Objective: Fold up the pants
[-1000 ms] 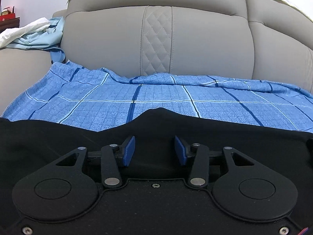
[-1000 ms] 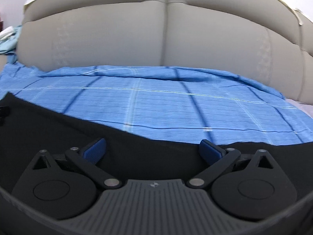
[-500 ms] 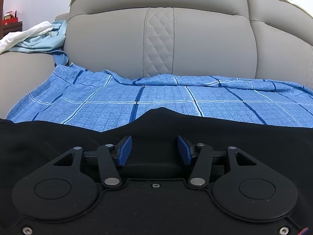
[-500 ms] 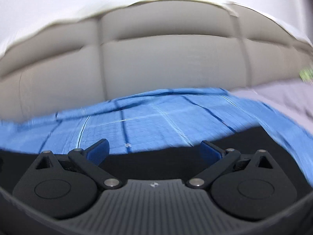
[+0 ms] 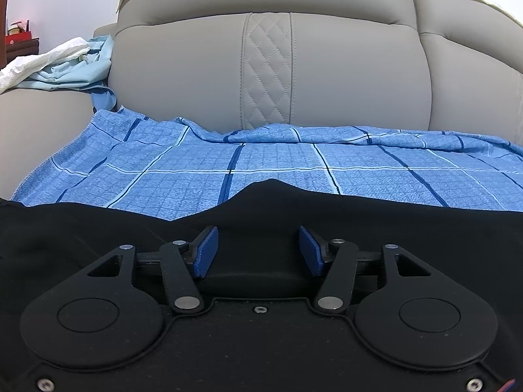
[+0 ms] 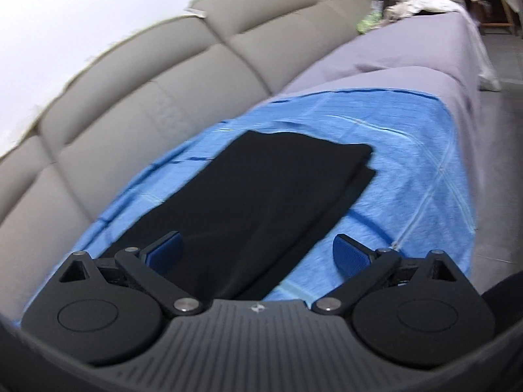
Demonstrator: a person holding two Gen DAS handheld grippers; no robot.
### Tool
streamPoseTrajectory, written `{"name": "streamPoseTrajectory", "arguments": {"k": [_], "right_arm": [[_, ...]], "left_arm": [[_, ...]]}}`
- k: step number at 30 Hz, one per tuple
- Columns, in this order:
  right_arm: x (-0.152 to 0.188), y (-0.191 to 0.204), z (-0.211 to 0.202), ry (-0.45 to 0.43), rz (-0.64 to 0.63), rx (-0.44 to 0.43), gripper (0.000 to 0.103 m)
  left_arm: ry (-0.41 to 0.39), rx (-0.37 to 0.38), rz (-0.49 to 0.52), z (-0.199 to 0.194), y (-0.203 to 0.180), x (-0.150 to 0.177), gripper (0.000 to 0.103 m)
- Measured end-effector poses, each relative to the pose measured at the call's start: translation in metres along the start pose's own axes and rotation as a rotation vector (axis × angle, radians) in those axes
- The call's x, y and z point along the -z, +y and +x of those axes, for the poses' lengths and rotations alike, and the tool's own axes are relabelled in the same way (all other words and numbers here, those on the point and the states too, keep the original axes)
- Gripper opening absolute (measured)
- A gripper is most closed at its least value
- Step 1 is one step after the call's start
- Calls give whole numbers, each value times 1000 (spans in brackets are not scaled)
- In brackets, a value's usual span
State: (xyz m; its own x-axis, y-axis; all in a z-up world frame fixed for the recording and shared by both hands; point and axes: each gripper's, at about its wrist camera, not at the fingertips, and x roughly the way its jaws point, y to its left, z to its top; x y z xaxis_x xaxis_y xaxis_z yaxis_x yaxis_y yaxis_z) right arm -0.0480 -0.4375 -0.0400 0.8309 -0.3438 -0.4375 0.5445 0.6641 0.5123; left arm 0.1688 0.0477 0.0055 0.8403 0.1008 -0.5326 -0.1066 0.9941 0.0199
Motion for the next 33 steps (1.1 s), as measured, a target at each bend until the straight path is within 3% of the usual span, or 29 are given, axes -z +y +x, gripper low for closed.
{"name": "streamPoseTrajectory", "arguments": {"k": [6,19,21,25,28,30,31,33], "right_arm": [[-16,-10,23,-4,-17,-2,103],[-53,-31,57,39,148,-103,101],[-52,-24,54,53,97,-61,95],[-48,-3,65,69,-52,3,96],[-55,12,79,100,-137,26,96],[-61,15,84,119,-138,-23,70],[-64,15,87,133,-129,-38,63],[-69,22,92,144,-147,-4,39]], "left_arm": [[0,-4,1,1,-1,0,55],[0,-3,0,1,-1,0,55],[0,-2,0,0,0,0,55],[2,-8,2,0,0,-1,55],[48,-37,46,-8,-1,-11,55],[50,-4,31,-25,13,-16,55],[46,17,12,-33,23,-17,55],[47,30,-6,-48,45,-17,55]]}}
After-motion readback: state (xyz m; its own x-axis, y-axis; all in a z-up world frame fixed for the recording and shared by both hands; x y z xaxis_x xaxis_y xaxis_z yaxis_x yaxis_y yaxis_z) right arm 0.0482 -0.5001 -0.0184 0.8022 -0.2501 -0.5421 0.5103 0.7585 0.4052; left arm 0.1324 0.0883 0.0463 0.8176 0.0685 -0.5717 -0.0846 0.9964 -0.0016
